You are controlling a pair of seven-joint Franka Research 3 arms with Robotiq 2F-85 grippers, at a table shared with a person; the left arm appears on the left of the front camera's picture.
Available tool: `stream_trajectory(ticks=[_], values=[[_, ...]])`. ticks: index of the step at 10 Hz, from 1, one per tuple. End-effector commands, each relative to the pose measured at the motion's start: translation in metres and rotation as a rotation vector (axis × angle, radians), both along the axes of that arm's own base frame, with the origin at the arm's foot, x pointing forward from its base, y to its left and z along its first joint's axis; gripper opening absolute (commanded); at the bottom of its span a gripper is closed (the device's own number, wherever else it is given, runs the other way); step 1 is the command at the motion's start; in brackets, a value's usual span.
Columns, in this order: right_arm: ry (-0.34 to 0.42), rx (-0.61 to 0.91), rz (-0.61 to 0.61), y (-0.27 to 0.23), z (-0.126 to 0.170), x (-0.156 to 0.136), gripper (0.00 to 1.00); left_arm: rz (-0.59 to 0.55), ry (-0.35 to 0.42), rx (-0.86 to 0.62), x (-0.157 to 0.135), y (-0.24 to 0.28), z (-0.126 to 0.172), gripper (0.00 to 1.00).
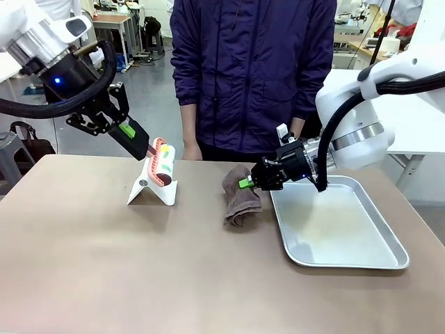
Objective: Clean the surface of the table.
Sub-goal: Return the Lint Roller and towel to their original positions.
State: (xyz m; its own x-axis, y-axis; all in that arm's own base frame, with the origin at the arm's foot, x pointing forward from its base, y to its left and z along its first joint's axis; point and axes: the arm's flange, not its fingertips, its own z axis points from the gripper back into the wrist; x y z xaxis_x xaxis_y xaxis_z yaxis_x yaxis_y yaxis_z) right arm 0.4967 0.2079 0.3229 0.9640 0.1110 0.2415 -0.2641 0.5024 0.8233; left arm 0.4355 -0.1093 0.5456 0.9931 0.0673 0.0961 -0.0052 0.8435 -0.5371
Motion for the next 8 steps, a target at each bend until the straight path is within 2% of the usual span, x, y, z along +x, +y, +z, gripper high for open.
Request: stream_trajectory(ticks=[1, 2, 4, 6, 8], values=[[-0.012, 0.014, 0.000, 0.001, 0.002, 0.000, 0.09, 0.002, 0.000, 0.012, -0.005, 0.000, -0.001, 0.22], [0.000, 0.000, 0.000, 0.000, 0.000, 0.000, 0.09, 0.000, 0.000, 0.000, 0.000, 0.000, 0.000, 0.22], [-0.015, -0.105, -0.047, 0.020, 0.008, 0.003, 0.09, -0.022, 0.101, 0.036, 0.031, -0.010, -0.013, 0.22], [0.087, -0.253, -0.126, 0.032, 0.002, 0.001, 0.09, -0.032, 0.168, 0.037, 0.059, -0.014, -0.020, 0.22], [0.150, -0.345, -0.120, 0.040, 0.003, 0.004, 0.09, -0.036, 0.187, 0.070, 0.078, -0.019, -0.027, 0.22]])
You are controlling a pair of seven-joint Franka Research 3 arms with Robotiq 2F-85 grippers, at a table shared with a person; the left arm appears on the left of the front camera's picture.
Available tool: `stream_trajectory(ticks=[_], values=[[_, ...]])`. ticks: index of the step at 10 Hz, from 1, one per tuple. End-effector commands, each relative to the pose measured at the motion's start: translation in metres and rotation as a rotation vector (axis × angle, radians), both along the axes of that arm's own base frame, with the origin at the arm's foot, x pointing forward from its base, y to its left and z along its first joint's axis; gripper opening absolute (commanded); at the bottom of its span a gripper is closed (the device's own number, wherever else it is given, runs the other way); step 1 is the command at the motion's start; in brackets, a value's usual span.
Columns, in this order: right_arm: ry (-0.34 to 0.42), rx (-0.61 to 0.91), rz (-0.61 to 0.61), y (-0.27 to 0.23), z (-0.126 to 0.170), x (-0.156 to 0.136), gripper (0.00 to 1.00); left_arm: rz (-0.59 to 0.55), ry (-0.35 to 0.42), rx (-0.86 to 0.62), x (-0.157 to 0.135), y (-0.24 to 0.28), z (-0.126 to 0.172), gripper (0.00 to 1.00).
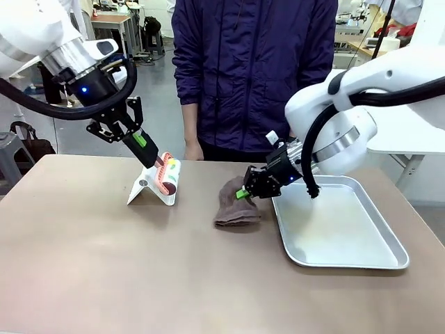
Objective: Clean the surface of the table.
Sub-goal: Return the Lint Roller and towel to their original positions.
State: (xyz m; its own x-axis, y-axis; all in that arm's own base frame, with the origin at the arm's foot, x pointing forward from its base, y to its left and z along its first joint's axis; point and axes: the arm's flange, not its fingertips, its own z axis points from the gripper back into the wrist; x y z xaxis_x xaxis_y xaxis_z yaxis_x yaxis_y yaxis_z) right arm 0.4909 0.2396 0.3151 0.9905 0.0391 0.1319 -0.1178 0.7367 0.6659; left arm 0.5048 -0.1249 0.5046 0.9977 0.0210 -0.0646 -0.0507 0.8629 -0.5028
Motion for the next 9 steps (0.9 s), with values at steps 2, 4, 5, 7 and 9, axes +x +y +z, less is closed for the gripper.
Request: stream_trajectory(ticks=[2, 4, 5, 7, 9], values=[[0.085, -0.119, 0.014, 0.015, 0.013, 0.018, 0.09, 0.009, 0.036, 0.064, 0.028, -0.008, 0.000, 0.22], [0.093, -0.137, 0.019, 0.020, 0.012, 0.024, 0.09, 0.027, 0.002, 0.063, 0.032, -0.009, -0.013, 0.22], [0.101, -0.147, 0.029, 0.021, 0.009, 0.025, 0.09, 0.074, -0.012, 0.065, 0.031, -0.010, -0.018, 0.22], [0.102, -0.140, 0.027, 0.021, 0.008, 0.025, 0.09, 0.087, 0.014, 0.066, 0.029, -0.012, -0.030, 0.22], [0.097, -0.139, 0.026, 0.020, 0.006, 0.023, 0.09, 0.132, 0.007, 0.097, 0.028, -0.015, -0.038, 0.22]])
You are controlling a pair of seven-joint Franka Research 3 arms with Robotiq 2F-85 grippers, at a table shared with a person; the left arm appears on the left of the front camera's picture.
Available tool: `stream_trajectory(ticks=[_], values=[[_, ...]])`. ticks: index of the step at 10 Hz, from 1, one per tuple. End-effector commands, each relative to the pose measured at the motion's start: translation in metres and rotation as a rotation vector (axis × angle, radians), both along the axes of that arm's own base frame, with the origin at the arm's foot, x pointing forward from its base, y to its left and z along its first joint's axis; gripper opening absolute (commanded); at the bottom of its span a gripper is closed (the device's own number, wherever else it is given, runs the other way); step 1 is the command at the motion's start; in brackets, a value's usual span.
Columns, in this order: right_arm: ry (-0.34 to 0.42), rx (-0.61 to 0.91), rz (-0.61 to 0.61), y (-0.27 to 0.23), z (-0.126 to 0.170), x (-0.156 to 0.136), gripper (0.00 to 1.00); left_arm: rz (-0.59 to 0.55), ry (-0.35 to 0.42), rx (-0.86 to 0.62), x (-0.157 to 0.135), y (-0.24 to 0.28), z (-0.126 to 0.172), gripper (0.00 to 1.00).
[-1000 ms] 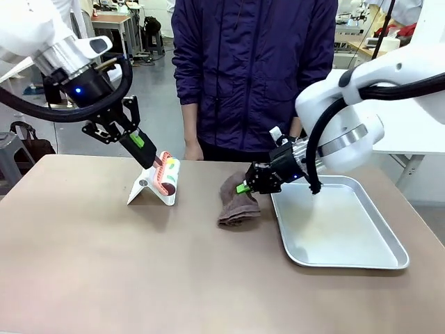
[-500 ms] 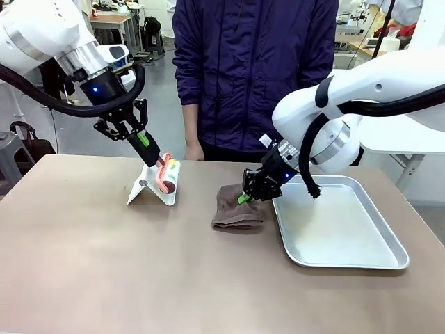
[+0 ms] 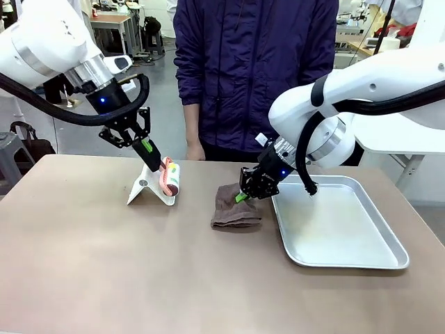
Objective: Clean the surface of the table.
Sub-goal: Return the Lint Roller and towel to their original positions.
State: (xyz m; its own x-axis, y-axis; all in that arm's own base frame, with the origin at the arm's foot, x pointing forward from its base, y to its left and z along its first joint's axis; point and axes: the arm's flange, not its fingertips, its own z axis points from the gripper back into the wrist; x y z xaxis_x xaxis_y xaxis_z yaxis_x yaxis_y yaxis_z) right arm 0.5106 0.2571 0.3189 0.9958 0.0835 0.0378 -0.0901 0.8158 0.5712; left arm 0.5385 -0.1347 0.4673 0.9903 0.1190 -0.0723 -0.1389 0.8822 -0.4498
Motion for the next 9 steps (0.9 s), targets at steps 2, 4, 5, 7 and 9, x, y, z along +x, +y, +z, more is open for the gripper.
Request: stream_trajectory(ticks=[2, 4, 5, 7, 9], values=[[0.012, 0.000, -0.010, 0.001, 0.000, 0.003, 0.09, 0.030, 0.003, 0.029, 0.000, -0.005, -0.010, 0.22], [0.000, 0.013, 0.000, 0.001, -0.003, 0.003, 0.09, 0.042, 0.012, 0.052, 0.012, 0.000, -0.027, 0.22], [0.002, 0.014, -0.001, 0.001, -0.003, 0.003, 0.09, 0.039, 0.002, 0.049, 0.016, 0.003, -0.031, 0.22], [0.009, 0.009, -0.001, 0.001, -0.004, 0.003, 0.09, 0.034, 0.008, 0.039, 0.021, 0.004, -0.035, 0.22], [0.012, 0.008, 0.013, 0.004, -0.005, 0.003, 0.09, 0.064, 0.017, 0.031, 0.022, 0.006, -0.040, 0.22]])
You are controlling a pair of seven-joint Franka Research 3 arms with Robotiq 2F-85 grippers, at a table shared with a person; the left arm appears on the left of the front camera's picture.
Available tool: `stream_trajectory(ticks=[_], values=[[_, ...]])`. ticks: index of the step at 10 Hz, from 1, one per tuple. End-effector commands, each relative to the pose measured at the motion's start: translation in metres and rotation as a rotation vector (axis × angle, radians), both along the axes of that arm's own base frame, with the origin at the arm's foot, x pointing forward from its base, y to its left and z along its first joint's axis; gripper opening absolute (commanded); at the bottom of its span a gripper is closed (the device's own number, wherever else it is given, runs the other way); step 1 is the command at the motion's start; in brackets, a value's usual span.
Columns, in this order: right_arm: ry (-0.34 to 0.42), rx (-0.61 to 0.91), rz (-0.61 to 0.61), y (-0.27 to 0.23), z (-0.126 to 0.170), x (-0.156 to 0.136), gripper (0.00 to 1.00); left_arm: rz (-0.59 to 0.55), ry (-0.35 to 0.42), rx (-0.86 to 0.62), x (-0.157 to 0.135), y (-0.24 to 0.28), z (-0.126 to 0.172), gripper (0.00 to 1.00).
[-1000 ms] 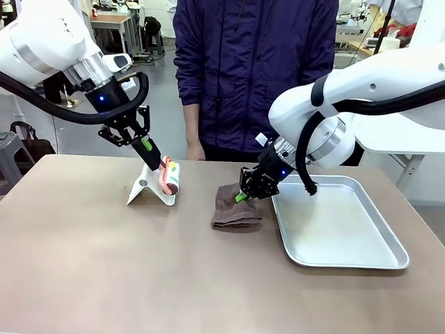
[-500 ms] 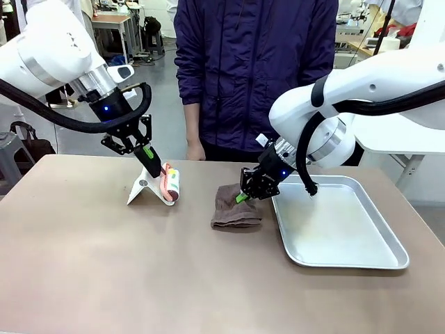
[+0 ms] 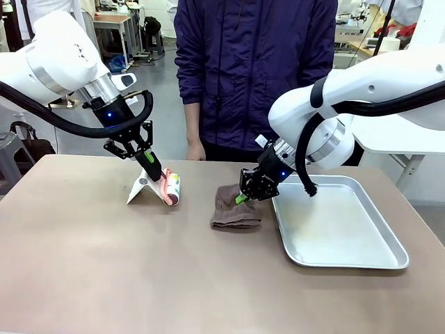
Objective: Clean the surface of the table.
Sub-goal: Return the Lint Roller and towel to their original positions.
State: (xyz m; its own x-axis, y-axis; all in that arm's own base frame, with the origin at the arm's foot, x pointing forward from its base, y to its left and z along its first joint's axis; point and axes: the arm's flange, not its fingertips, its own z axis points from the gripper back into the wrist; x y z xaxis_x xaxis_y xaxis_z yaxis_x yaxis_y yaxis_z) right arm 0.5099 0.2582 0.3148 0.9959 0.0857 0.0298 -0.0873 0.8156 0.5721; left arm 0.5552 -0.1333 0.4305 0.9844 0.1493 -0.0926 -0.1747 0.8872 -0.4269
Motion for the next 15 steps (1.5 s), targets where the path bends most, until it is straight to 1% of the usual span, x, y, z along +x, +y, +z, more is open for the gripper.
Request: stream_trajectory(ticks=[1, 4, 5, 6, 7, 8, 11, 14, 15], values=[[0.005, 0.004, 0.010, 0.003, -0.001, 0.003, 0.09, 0.033, -0.005, 0.012, 0.005, 0.004, -0.003, 0.22], [0.014, 0.001, 0.019, 0.004, -0.003, 0.004, 0.09, 0.018, -0.002, 0.024, 0.004, 0.003, -0.005, 0.22], [0.027, 0.013, 0.028, 0.003, -0.002, 0.004, 0.39, 0.020, 0.000, 0.020, 0.004, 0.004, -0.004, 0.69], [0.030, 0.025, 0.024, 0.002, -0.002, 0.004, 0.68, 0.022, -0.003, 0.028, 0.003, 0.004, -0.003, 0.80], [0.030, 0.031, 0.019, 0.001, -0.002, 0.005, 0.98, 0.028, -0.006, 0.028, 0.003, 0.005, -0.001, 1.00], [0.028, 0.038, 0.019, 0.000, -0.002, 0.006, 1.00, 0.040, -0.017, 0.032, 0.001, 0.008, 0.003, 1.00], [0.036, 0.042, 0.018, -0.001, -0.002, 0.007, 1.00, 0.096, -0.053, 0.009, -0.006, 0.028, 0.015, 1.00], [0.025, 0.046, 0.032, 0.001, 0.003, 0.006, 1.00, 0.116, -0.086, -0.060, -0.032, 0.051, 0.037, 1.00], [0.003, 0.030, 0.046, 0.002, 0.008, 0.004, 1.00, 0.078, -0.083, -0.117, -0.047, 0.056, 0.047, 1.00]])
